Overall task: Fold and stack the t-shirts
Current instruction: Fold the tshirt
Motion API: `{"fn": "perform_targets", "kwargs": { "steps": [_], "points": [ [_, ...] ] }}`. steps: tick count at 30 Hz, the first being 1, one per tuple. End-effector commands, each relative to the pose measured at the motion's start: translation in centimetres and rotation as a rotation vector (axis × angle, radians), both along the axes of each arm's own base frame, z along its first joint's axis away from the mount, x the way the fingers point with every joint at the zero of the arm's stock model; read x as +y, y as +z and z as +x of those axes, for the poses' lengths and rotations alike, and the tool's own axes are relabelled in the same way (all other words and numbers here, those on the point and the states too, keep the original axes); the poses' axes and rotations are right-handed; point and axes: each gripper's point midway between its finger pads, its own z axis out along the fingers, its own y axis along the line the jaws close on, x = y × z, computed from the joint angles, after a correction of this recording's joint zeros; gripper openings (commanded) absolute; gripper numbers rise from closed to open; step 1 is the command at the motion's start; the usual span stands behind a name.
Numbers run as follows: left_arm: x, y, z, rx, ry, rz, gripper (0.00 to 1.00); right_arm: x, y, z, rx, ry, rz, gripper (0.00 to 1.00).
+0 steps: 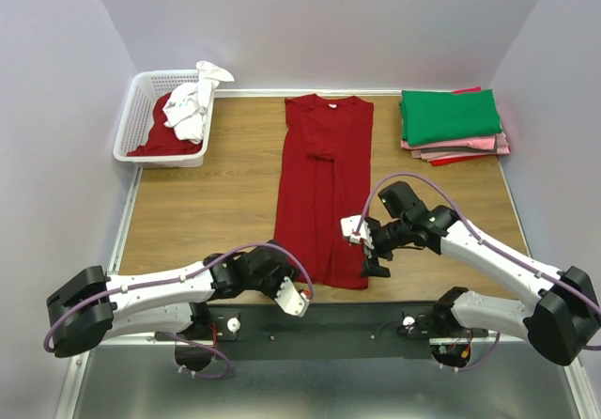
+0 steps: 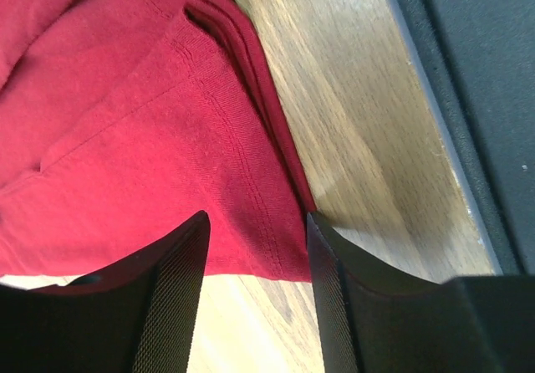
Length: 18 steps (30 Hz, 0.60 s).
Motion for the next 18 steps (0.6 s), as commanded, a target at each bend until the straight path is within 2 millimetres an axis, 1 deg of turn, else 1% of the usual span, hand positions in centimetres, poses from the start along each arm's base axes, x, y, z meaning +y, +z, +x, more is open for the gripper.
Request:
{"fn": "perform_targets", "kwargs": {
  "steps": [1, 3, 8, 12, 15, 16, 17, 18],
  "points": [
    [0.0, 0.3, 1.1, -0.041, 0.024, 0.006, 0.55, -0.2, -0.5, -0.4, -0.028, 0.019, -0.008, 1.0],
    [0.0, 0.3, 1.3, -0.045, 0.028, 0.01, 0.5, -0.3, -0.8, -0.5, -0.038, 0.027, -0.023, 1.0],
    [0.1, 0.3, 2.0, -0.058, 0.049, 0.014, 0.42, -1.1, -2.0, -0.4, -0.068, 0.022, -0.085, 1.0],
    [0.1, 0.3, 2.2, -0.06, 0.059, 0.017, 0.35, -0.9, -2.3, -1.1, -0.061, 0.047, -0.091, 1.0],
    [0.0, 0.3, 2.2, -0.06, 0.053, 0.02, 0.23, -0.6, -2.8, -1.9, -0.044, 0.076, -0.108, 1.0],
    [-0.1, 0.4, 2.3, -0.061, 0.057, 0.016, 0.09, -0.5, -2.9, -2.0, -0.044, 0.081, -0.111, 1.0],
    [-0.2, 0.5, 2.3, -0.062, 0.056, 0.011, 0.05, -0.3, -3.3, -2.3, -0.035, 0.095, -0.126, 1.0],
    [-0.2, 0.5, 2.3, -0.057, 0.06, 0.012, 0.03, -0.2, -3.4, -2.4, -0.032, 0.095, -0.131, 1.0]
  ]
}}
